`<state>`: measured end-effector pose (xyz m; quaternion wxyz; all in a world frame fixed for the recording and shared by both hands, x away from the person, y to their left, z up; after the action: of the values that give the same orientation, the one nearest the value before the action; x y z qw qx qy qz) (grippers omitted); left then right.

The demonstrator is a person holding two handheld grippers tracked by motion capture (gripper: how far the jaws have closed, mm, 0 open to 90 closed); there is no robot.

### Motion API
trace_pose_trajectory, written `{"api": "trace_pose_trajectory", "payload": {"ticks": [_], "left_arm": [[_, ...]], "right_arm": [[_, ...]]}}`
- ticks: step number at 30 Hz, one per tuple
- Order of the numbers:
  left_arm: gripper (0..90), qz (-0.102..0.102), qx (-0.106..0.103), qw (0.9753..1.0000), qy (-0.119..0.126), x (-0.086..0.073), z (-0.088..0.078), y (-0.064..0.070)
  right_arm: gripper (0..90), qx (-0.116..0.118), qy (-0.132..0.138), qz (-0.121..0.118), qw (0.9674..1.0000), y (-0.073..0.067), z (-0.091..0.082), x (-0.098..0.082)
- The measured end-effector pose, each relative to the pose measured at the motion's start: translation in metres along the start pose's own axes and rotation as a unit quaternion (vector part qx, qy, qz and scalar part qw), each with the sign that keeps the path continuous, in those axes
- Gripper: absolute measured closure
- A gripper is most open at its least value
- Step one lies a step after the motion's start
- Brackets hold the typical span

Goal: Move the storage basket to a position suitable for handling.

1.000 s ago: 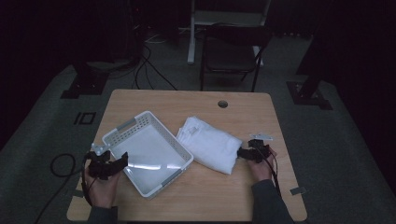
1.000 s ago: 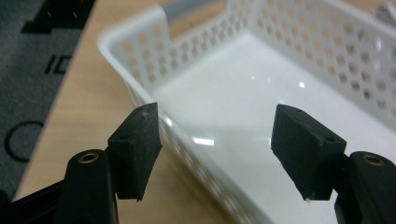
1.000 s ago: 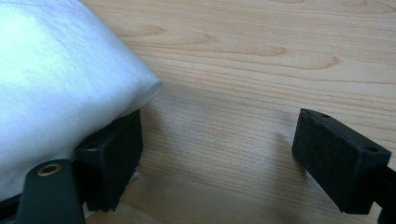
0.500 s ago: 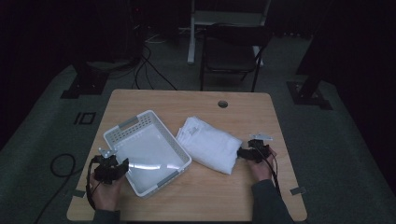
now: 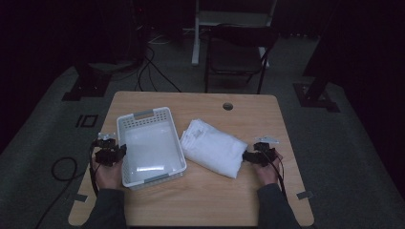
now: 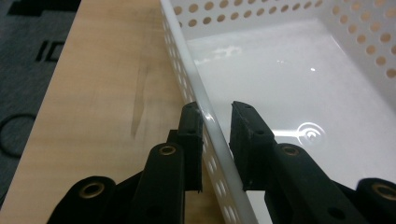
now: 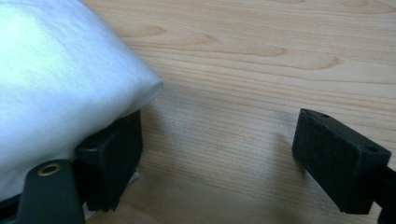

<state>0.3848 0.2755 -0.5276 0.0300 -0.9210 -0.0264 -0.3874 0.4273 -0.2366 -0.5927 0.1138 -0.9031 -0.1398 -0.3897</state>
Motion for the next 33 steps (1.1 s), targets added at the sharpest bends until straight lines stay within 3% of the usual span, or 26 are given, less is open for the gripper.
{"api": "trace_pose_trajectory", "payload": {"ticks": [3,8,12,14,17,19,22,23,26,31,33], "left_arm": [[69.4,-0.016,-0.017,0.9996,0.015,0.004,0.005,-0.003],[50.2,0.015,0.009,0.9998,0.008,-0.002,-0.013,0.004],[46.5,0.025,0.015,0.9995,0.011,-0.012,-0.037,0.011],[45.6,0.018,0.008,0.9998,0.006,-0.019,-0.044,0.014],[45.4,0.023,0.014,0.9996,-0.005,-0.03,-0.049,0.018],[47.6,0.028,0.018,0.9993,-0.015,-0.037,-0.048,0.02],[64.9,0.04,0.016,0.9987,-0.028,-0.042,-0.041,0.021],[66.7,0.041,0.023,0.9986,-0.025,-0.041,-0.04,0.02],[74.4,0.034,0.031,0.9987,-0.021,-0.035,-0.033,0.015],[80.6,-0.004,0.014,0.9998,-0.009,-0.024,-0.017,0.007],[81.1,-0.001,0.017,0.9998,-0.01,-0.019,-0.011,0.006]], "right_arm": [[16.1,0.0,0.0,0.0,1.0,0.0,0.0,0.0],[16.1,0.0,0.0,0.0,1.0,0.0,0.0,0.0],[16.1,0.0,0.0,0.0,1.0,0.0,0.0,0.0],[16.1,0.0,0.0,0.0,1.0,0.0,0.0,0.0],[16.1,0.0,0.0,0.0,1.0,0.0,0.0,0.0],[16.1,0.0,0.0,0.0,1.0,0.0,0.0,0.0],[16.1,0.0,0.0,0.0,1.0,0.0,0.0,0.0],[16.1,0.0,0.0,0.0,1.0,0.0,0.0,0.0],[16.1,0.0,0.0,0.001,1.0,0.0,0.0,0.0],[16.1,0.0,0.0,0.001,1.0,0.0,0.0,0.0],[16.1,0.0,0.0,0.001,1.0,0.0,0.0,0.0]]}}
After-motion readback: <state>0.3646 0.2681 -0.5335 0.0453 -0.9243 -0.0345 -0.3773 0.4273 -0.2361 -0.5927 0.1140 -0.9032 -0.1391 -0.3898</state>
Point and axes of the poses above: each handheld gripper's, and its own axes: z roughly forward along the jaws, x roughly out of its top, y roughly to its right, the point moved 5 cm from there along z, roughly forward along the jaws, and after that the axes turned 8 degrees about x, right-handed, at the moved point
